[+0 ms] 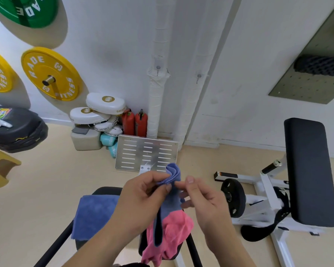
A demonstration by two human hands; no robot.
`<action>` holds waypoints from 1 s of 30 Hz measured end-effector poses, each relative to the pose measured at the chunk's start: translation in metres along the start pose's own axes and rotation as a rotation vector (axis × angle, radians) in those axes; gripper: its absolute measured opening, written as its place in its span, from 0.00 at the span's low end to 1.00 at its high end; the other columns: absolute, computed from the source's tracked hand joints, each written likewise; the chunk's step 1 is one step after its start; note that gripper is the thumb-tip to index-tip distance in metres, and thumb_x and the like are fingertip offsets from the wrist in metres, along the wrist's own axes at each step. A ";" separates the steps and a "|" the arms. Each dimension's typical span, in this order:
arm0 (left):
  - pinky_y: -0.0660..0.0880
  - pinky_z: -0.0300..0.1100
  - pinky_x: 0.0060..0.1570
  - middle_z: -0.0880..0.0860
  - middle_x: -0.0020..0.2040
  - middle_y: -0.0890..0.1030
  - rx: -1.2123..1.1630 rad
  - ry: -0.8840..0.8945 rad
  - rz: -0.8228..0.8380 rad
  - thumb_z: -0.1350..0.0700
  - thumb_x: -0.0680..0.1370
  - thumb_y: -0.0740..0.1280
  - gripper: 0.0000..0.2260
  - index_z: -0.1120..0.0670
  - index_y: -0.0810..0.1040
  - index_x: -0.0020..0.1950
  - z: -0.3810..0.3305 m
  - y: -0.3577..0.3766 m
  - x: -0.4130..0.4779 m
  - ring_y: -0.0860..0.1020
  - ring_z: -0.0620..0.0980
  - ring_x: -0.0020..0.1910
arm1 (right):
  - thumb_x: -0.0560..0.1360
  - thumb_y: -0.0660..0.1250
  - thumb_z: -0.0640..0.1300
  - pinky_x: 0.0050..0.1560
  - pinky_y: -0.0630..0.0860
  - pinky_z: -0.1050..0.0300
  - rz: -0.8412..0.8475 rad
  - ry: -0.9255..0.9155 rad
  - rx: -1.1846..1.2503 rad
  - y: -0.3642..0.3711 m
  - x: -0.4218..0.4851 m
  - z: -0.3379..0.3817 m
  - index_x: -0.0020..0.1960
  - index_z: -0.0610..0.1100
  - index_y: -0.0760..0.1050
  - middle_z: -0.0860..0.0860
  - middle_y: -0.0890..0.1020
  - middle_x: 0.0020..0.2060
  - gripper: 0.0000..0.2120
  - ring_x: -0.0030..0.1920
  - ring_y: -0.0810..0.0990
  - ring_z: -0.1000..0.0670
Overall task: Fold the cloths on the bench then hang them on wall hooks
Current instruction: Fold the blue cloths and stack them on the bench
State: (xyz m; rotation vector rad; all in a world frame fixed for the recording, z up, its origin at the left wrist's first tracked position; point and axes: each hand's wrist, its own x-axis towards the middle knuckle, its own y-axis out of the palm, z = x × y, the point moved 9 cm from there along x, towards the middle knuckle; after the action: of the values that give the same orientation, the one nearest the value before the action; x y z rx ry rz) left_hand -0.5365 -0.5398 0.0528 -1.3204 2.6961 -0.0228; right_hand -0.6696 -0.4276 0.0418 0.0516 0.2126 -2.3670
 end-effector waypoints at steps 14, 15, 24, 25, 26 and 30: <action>0.81 0.59 0.42 0.49 0.41 0.87 0.057 0.172 -0.020 0.56 0.83 0.65 0.09 0.41 0.79 0.51 -0.041 -0.033 0.022 0.83 0.48 0.39 | 0.78 0.72 0.47 0.64 0.79 0.41 0.103 0.051 0.194 -0.028 0.013 -0.001 0.60 0.48 0.83 0.45 0.87 0.56 0.11 0.61 0.84 0.43; 0.81 0.60 0.41 0.50 0.41 0.87 0.057 0.177 -0.030 0.56 0.83 0.65 0.09 0.41 0.78 0.51 -0.041 -0.033 0.022 0.84 0.50 0.39 | 0.78 0.73 0.49 0.62 0.79 0.40 0.066 0.043 0.166 -0.030 0.013 0.002 0.57 0.49 0.83 0.45 0.87 0.54 0.09 0.58 0.85 0.44; 0.78 0.57 0.38 0.64 0.38 0.83 0.035 0.004 -0.127 0.48 0.83 0.64 0.04 0.39 0.78 0.55 -0.005 -0.032 0.026 0.81 0.67 0.40 | 0.79 0.69 0.57 0.47 0.83 0.45 0.021 0.278 -0.092 -0.023 0.014 -0.022 0.53 0.47 0.78 0.43 0.87 0.45 0.13 0.46 0.87 0.47; 0.79 0.57 0.39 0.63 0.38 0.83 0.047 -0.004 -0.145 0.48 0.83 0.64 0.04 0.38 0.78 0.54 -0.003 -0.034 0.027 0.82 0.66 0.40 | 0.78 0.71 0.55 0.49 0.83 0.44 0.063 0.340 -0.080 -0.020 0.011 -0.033 0.56 0.47 0.77 0.44 0.88 0.45 0.14 0.48 0.88 0.46; 0.79 0.57 0.39 0.62 0.38 0.84 0.061 -0.010 -0.156 0.48 0.83 0.64 0.04 0.38 0.78 0.54 -0.001 -0.036 0.028 0.82 0.64 0.38 | 0.78 0.72 0.52 0.49 0.84 0.46 0.107 0.386 -0.037 -0.016 0.007 -0.040 0.61 0.47 0.76 0.46 0.89 0.46 0.15 0.50 0.88 0.47; 0.81 0.55 0.47 0.59 0.45 0.85 0.125 -0.116 -0.137 0.45 0.83 0.64 0.06 0.34 0.77 0.57 0.026 -0.039 0.039 0.84 0.56 0.43 | 0.78 0.73 0.40 0.55 0.82 0.47 0.109 0.371 0.147 -0.007 0.001 -0.048 0.68 0.52 0.70 0.46 0.89 0.49 0.22 0.52 0.88 0.48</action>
State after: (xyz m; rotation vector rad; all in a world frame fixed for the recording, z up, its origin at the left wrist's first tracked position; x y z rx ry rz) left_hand -0.5262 -0.5933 0.0254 -1.4197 2.4619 -0.1231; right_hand -0.6765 -0.4154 -0.0045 0.5615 0.2058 -2.2439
